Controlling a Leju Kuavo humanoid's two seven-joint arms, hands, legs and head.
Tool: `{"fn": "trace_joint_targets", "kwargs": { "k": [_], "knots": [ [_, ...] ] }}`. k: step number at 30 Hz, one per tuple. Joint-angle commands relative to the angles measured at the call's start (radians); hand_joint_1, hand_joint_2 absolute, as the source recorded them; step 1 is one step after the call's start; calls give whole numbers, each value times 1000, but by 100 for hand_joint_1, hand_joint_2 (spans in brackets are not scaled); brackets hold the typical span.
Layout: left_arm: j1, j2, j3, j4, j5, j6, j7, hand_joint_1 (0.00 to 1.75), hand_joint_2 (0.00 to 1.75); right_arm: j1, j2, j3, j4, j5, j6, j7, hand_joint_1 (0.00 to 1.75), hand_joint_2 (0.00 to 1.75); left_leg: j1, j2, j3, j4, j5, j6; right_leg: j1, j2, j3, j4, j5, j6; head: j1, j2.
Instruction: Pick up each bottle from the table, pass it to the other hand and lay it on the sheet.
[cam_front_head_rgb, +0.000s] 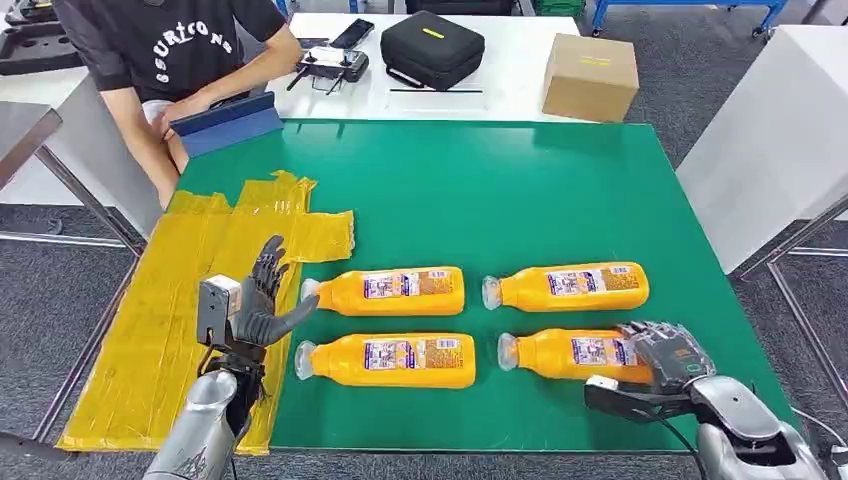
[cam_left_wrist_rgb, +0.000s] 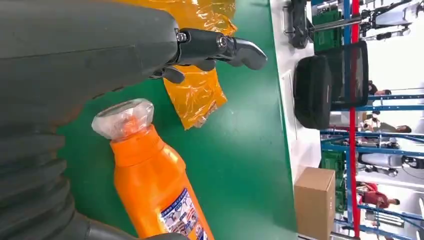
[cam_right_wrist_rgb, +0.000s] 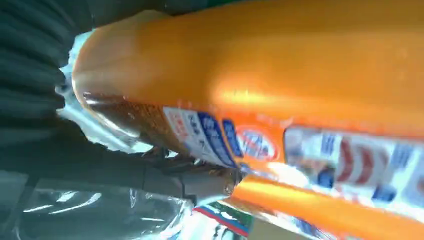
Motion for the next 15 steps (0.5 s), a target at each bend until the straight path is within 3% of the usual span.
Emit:
{"fn": "trace_joint_targets", "kwargs": {
  "k": [1, 8, 15],
  "knots": [
    [-15, 7, 22, 32, -6, 2, 0, 0, 175, 30, 97, -58, -186, -68, -32, -39, 175, 175, 1, 2, 3, 0, -3, -5, 1, 1, 3, 0, -2, -3, 0, 0],
    [-19, 8, 19, 37, -8, 2, -2, 0, 175, 31, 113, -77, -199, -63, -65, -50, 175, 175, 1, 2, 4, 0, -3, -5, 1, 1, 3, -1, -2, -3, 0, 0],
    [-33, 6, 12, 51, -11, 5, -6, 0, 175, 34, 158, -136, -244, -2, -118, 7, 175, 175, 1, 1, 1, 0, -1, -4, 0, 1, 1, 0, -1, -2, 0, 0]
  ]
}}
